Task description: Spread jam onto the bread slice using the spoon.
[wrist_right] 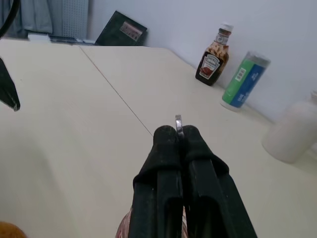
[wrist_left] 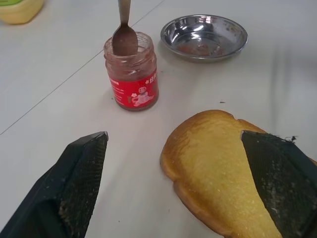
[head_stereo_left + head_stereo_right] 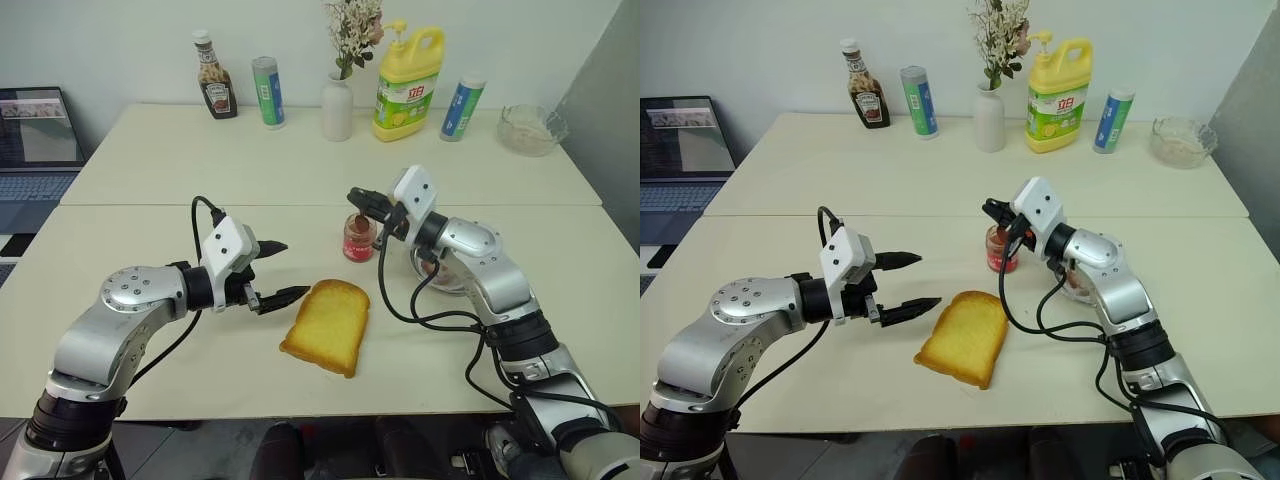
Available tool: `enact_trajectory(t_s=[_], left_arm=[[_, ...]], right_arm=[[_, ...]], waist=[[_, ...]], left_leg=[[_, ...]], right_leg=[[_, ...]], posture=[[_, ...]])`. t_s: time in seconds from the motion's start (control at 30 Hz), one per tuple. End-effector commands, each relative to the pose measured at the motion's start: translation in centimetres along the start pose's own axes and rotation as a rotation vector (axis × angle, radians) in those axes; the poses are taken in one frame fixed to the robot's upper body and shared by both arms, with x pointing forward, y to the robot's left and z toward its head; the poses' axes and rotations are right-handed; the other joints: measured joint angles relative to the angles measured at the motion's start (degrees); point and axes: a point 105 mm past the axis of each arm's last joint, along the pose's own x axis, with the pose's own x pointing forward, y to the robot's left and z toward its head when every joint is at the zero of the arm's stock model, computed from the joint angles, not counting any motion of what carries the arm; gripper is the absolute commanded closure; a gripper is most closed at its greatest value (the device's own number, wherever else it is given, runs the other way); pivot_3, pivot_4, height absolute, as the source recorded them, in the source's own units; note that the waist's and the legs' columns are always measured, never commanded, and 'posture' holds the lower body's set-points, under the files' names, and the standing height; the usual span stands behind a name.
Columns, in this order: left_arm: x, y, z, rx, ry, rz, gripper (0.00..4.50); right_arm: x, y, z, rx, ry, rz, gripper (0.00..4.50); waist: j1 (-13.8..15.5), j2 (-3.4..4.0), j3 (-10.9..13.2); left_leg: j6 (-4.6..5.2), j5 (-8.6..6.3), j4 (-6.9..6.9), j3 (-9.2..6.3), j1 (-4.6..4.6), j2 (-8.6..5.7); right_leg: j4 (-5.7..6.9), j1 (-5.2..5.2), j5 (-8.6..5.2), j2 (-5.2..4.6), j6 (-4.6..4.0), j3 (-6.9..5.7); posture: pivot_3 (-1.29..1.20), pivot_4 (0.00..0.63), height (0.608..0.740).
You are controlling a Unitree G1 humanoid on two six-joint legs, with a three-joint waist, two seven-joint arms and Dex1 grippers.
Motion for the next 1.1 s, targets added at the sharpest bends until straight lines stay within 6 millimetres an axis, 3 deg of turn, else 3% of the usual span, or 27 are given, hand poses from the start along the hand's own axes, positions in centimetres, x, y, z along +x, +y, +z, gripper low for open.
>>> enact_trajectory(t_s=[0.03, 0.43, 0.63, 1.1], left_arm=[[0.0, -0.3, 0.6, 0.038, -0.019, -0.007, 0.00], [0.0, -0.5, 0.4, 0.049, -0.017, -0.014, 0.00], [-0.1, -0.4, 0.1, 0.051, -0.007, -0.008, 0.00], [0.1, -0.2, 0.0, 0.059, -0.006, 0.000, 0.00]], right_arm=[[0.2, 0.1, 0.7, -0.102, -0.027, 0.022, 4.47], [1.2, 1.5, -1.5, -0.059, 0.067, 0.070, 4.47], [1.5, 1.8, -1.8, 0.163, 0.092, 0.050, 4.47], [0.7, -0.6, -4.3, 0.565, 0.168, -0.111, 4.47]], waist=[[0.00, 0.00, 0.00], [0.00, 0.00, 0.00], [-0.02, -0.01, -0.01], [-0.01, -0.03, -0.02]], left_leg=[[0.00, 0.00, 0.00, 0.00, 0.00, 0.00], [0.00, 0.00, 0.00, -0.01, 0.02, 0.00], [0.00, 0.00, 0.01, -0.01, 0.09, 0.01], [0.00, 0.00, 0.05, -0.02, 0.15, -0.03]], right_leg=[[0.00, 0.00, 0.00, 0.00, 0.00, 0.00], [0.03, 0.00, 0.00, 0.00, -0.01, 0.00], [0.08, 0.06, 0.00, 0.00, -0.01, 0.00], [0.28, 0.06, 0.00, -0.01, -0.01, 0.00]], posture=[[0.00, 0.150, 0.740], [0.00, 0.150, 0.740], [0.00, 0.150, 0.740], [0.00, 0.150, 0.740]])
